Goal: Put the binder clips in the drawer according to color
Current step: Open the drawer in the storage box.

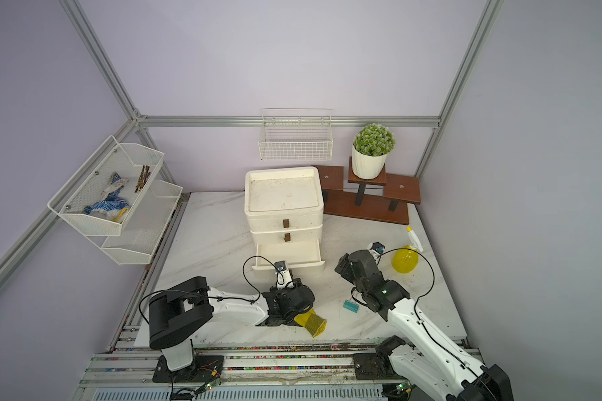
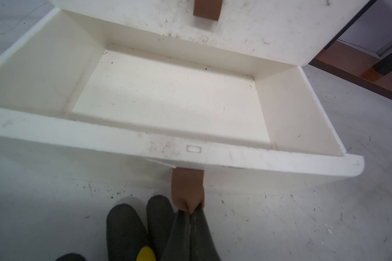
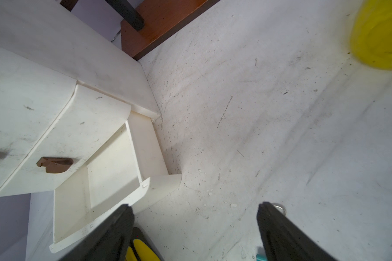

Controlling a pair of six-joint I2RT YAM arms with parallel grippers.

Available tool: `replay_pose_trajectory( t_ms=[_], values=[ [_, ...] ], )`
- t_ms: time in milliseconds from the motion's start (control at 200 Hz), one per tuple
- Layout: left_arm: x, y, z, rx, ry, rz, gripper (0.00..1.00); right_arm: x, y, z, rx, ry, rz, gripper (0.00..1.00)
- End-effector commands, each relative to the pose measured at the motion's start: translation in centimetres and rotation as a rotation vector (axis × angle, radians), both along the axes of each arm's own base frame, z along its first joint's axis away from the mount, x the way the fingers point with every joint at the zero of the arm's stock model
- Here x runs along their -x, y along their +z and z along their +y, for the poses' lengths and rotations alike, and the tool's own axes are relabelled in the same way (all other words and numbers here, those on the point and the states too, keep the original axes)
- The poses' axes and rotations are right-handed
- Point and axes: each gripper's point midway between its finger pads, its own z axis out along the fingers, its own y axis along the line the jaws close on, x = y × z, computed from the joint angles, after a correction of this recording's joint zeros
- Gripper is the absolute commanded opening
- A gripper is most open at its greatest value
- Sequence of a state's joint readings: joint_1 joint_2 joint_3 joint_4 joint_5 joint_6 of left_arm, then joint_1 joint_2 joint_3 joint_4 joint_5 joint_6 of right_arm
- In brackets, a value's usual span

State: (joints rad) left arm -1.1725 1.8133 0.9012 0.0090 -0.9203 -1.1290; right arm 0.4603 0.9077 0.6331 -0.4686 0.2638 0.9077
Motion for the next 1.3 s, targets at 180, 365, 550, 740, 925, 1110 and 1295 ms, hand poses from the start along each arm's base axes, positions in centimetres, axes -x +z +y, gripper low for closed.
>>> replay_pose_trajectory(
  t_ms=[180,365,550,740,925,1110,1295],
  values=[
    [0.9,2.5,-0.3,0.067,0.018,-0.04,0.0,0.8,-1.8,-0.9,0.022,-0.036,0.058,0.92],
    [1.2,2.7,-0.1,0.065,0.025,-0.045,0.0,0.9,-2.4,-0.8,0.024,-0.036,0.077,0.92],
    [1.2,2.7,-0.2,0.063,0.022,-0.044,0.0,1.2,-3.0,-0.6,0.021,-0.025,0.106,0.92],
    [1.4,4.6,-0.5,0.048,0.015,-0.065,0.47,2.8,-4.3,-0.7,0.021,-0.011,0.19,0.92],
    [2.9,7.8,-0.1,0.061,0.023,-0.087,0.73,4.8,-5.5,-1.3,0.086,0.029,0.3,0.93],
    [4.3,10.0,2.5,0.102,0.079,-0.027,1.0,6.4,-7.9,-0.6,0.115,0.125,0.431,0.97],
    [5.6,11.8,6.7,0.091,0.164,0.05,1.0,6.4,-10.1,1.1,0.147,0.271,0.528,0.93]
  ],
)
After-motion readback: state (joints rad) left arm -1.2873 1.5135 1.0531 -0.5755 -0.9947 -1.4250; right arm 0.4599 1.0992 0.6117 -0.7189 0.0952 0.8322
